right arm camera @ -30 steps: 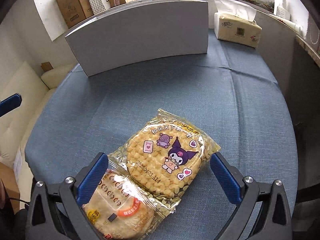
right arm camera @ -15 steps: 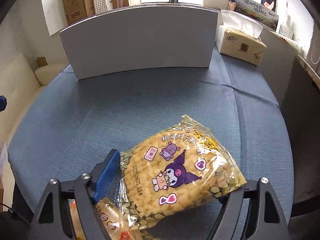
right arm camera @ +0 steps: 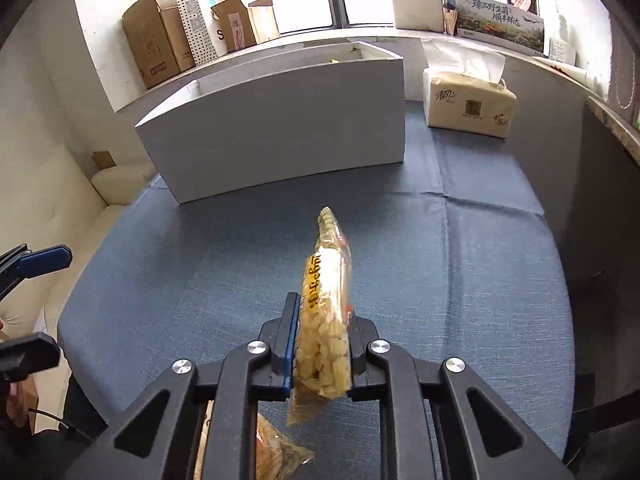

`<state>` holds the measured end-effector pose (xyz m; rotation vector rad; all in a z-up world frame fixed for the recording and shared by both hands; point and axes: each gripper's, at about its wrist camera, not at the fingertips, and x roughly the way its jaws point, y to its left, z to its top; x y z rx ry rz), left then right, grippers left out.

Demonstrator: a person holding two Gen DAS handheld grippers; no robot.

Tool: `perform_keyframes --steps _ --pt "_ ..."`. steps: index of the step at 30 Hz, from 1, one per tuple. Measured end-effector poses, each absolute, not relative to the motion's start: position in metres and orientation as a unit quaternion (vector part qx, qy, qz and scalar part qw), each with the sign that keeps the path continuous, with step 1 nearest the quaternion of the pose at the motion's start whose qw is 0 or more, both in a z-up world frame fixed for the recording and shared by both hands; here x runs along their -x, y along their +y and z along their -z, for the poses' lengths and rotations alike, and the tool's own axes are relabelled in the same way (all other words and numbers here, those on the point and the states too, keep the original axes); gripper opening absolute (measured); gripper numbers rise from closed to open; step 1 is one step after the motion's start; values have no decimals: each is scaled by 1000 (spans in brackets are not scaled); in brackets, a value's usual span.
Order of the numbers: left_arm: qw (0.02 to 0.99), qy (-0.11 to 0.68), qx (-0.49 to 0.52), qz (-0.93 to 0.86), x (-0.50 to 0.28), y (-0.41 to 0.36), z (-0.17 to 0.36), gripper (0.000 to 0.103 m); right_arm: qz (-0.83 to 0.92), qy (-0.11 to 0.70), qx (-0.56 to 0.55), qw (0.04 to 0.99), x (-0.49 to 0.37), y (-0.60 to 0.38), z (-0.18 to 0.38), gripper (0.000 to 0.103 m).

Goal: Organize snacks
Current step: 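Grasp the cartoon cracker bag with the right tool while the left tool grasps the round rice-cake pack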

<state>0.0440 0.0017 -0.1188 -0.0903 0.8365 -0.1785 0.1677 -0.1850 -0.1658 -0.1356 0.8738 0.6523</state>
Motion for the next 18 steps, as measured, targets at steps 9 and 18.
perform_keyframes --steps 9,18 --pt "880 444 7 169 -57 -55 138 103 -292 361 81 882 -150 -206 117 18" --pt "842 514 -32 159 -78 -112 181 103 -267 370 60 888 -147 -237 121 18"
